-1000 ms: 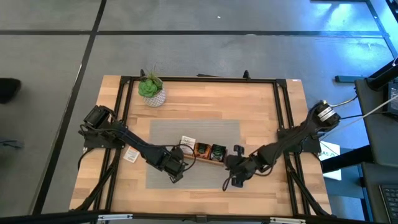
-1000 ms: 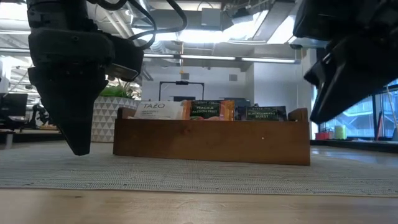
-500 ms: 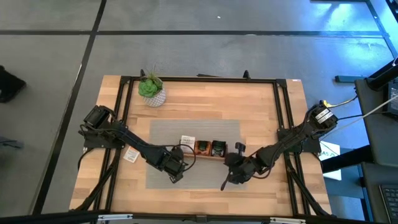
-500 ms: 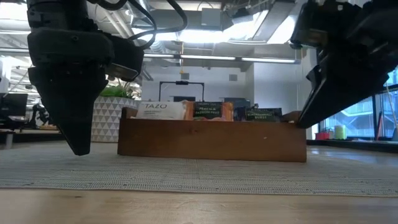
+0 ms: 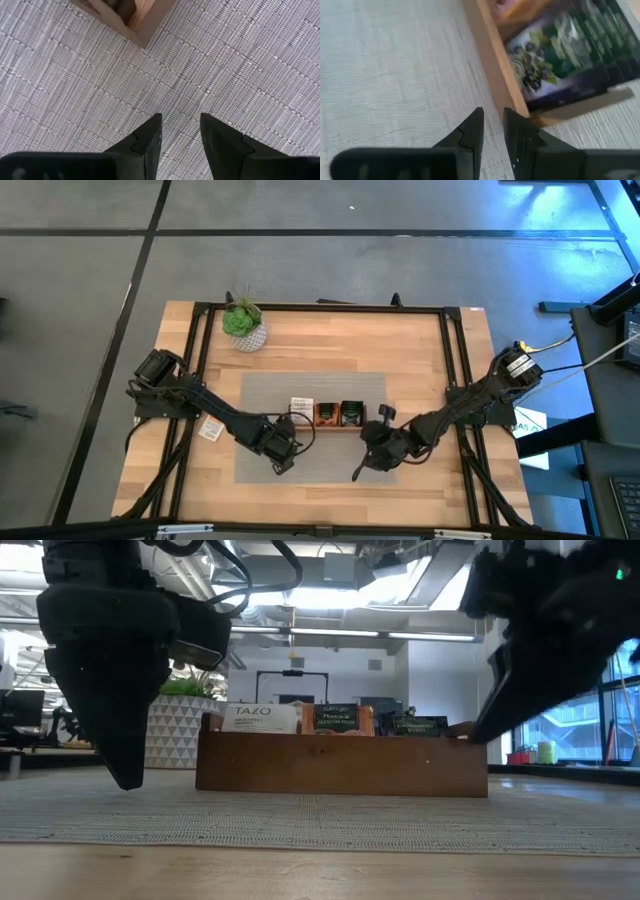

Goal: Pick & Place Tea
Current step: Adjust the wooden organizer, then put the white tea bag into the left section of the wooden organizer

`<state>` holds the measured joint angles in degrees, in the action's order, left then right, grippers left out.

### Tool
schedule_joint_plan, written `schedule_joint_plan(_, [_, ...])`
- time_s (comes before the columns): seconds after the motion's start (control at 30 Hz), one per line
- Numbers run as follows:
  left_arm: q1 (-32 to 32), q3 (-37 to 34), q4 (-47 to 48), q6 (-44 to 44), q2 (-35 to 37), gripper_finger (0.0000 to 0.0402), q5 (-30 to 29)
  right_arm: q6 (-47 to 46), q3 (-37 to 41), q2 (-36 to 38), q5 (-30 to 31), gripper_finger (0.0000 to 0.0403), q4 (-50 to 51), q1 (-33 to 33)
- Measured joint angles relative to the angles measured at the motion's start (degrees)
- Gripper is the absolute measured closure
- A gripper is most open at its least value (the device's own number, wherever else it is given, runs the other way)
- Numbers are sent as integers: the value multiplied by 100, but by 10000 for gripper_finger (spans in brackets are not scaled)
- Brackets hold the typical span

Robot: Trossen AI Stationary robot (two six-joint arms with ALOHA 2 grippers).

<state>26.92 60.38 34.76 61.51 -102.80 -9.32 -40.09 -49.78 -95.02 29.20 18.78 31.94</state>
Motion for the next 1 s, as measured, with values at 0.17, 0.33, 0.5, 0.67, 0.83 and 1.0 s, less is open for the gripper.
schedule_joint_plan(0.17, [39,0,93,-21,350,272,73,358,-626,0,13,326,584,24])
schedule_joint_plan(0.33, [305,2,766,348,992,272,-271,1157,-1202,9,34,326,589,20])
schedule_joint_plan(0.5, [967,2,2121,1843,1658,272,-446,2201,-1360,9,40,326,84,-56])
schedule_joint_plan(0.67, [1697,4,3283,3364,1799,272,-443,2686,-1366,9,75,326,-342,-216])
schedule_joint_plan(0.83, [2130,2,3718,4032,1490,272,-350,2659,-1366,-23,77,326,-576,-437])
schedule_joint_plan(1.0, [2300,2,3705,4243,1062,272,32,2638,-1366,-206,72,326,-616,-572])
